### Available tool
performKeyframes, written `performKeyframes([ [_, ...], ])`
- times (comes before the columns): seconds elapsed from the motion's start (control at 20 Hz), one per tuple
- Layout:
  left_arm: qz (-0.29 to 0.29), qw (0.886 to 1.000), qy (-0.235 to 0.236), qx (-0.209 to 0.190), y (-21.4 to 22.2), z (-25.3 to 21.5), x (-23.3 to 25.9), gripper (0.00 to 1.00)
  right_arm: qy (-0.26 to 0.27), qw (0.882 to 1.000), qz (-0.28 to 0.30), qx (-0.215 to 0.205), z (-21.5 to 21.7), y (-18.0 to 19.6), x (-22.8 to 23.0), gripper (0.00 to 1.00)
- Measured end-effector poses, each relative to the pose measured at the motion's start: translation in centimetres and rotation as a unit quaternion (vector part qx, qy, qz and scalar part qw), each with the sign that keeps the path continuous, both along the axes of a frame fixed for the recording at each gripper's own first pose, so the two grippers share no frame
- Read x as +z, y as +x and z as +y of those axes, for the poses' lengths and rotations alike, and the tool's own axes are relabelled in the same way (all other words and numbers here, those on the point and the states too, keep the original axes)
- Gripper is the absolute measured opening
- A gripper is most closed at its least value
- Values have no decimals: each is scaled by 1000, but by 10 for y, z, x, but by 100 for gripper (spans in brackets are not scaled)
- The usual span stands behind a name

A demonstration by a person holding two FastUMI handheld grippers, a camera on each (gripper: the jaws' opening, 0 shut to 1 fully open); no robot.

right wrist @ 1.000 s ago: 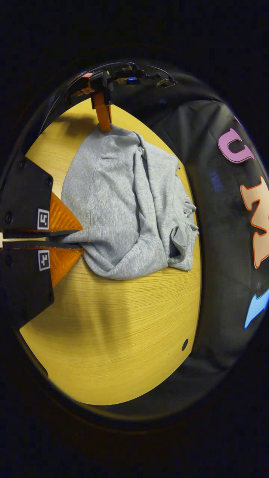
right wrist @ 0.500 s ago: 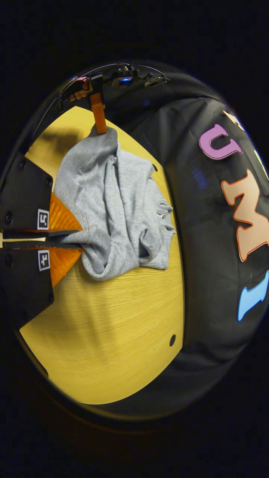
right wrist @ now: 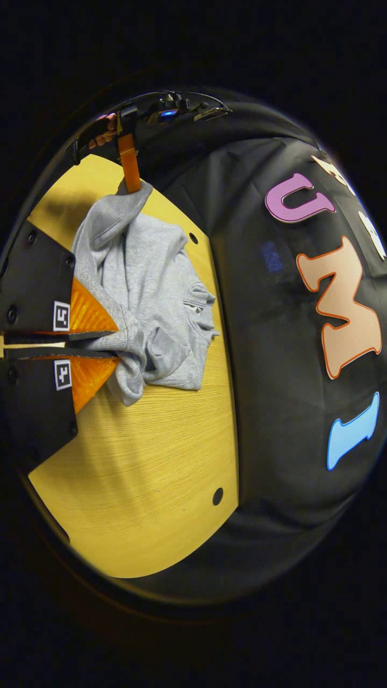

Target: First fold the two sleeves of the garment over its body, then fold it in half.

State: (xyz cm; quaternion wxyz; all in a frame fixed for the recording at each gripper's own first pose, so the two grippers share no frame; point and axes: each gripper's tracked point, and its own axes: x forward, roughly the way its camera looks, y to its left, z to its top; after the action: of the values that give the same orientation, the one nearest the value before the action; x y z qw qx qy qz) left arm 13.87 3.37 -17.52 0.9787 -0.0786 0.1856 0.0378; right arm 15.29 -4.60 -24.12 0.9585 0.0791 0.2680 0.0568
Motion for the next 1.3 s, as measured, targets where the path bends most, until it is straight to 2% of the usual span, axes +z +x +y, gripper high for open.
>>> performKeyframes([
  [0.1, -3, 1000, 4, 8, 19, 9, 5, 0, -8, 1000, -11, 4, 2, 21, 6, 2],
  [0.15, -5, 1000, 3, 12, 29, 12, 7, 0, -9, 1000, -14, 4, 4, 33, 8, 5],
  [0.45, -2, 999, 14, 43, 80, 35, 6, 0, -1, 1000, -20, -8, 5, 95, 7, 5],
  [0.7, 21, 997, 23, 70, 107, 53, -19, 0, -8, 1000, 12, -15, -1, 118, -30, 5],
  [0.75, 28, 996, 22, 76, 110, 55, -26, 0, -10, 1000, 22, -13, 3, 121, -38, 10],
  [0.8, 34, 996, 23, 81, 112, 57, -31, 2, -11, 1000, 23, -15, 2, 125, -41, 8],
  [0.85, 34, 995, 28, 90, 113, 62, -35, 5, -8, 1000, 22, -17, 1, 127, -40, 19],
  [0.9, 33, 995, 28, 93, 113, 64, -34, 15, -6, 1000, 22, -20, 0, 128, -38, 19],
  [1.0, 30, 994, 36, 102, 112, 72, -33, 23, -1, 1000, 22, -18, 2, 126, -37, 22],
  [1.05, 30, 993, 45, 108, 110, 79, -30, 35, 4, 1000, 20, -17, 3, 127, -34, 31],
  [1.1, 23, 992, 50, 112, 108, 83, -23, 54, 14, 1000, 16, -15, 6, 127, -27, 39],
  [1.15, 11, 992, 49, 114, 108, 85, -15, 73, 21, 1000, 11, -11, 9, 125, -20, 60],
  [1.2, 1, 992, 48, 115, 105, 86, -6, 85, 15, 1000, 2, -12, 7, 126, -13, 80],
  [1.25, -7, 992, 45, 114, 103, 86, 2, 85, 7, 1000, -10, -12, 4, 127, -4, 91],
  [1.3, -12, 993, 41, 111, 100, 84, 9, 86, 3, 1000, -22, -9, 3, 125, 8, 87],
])
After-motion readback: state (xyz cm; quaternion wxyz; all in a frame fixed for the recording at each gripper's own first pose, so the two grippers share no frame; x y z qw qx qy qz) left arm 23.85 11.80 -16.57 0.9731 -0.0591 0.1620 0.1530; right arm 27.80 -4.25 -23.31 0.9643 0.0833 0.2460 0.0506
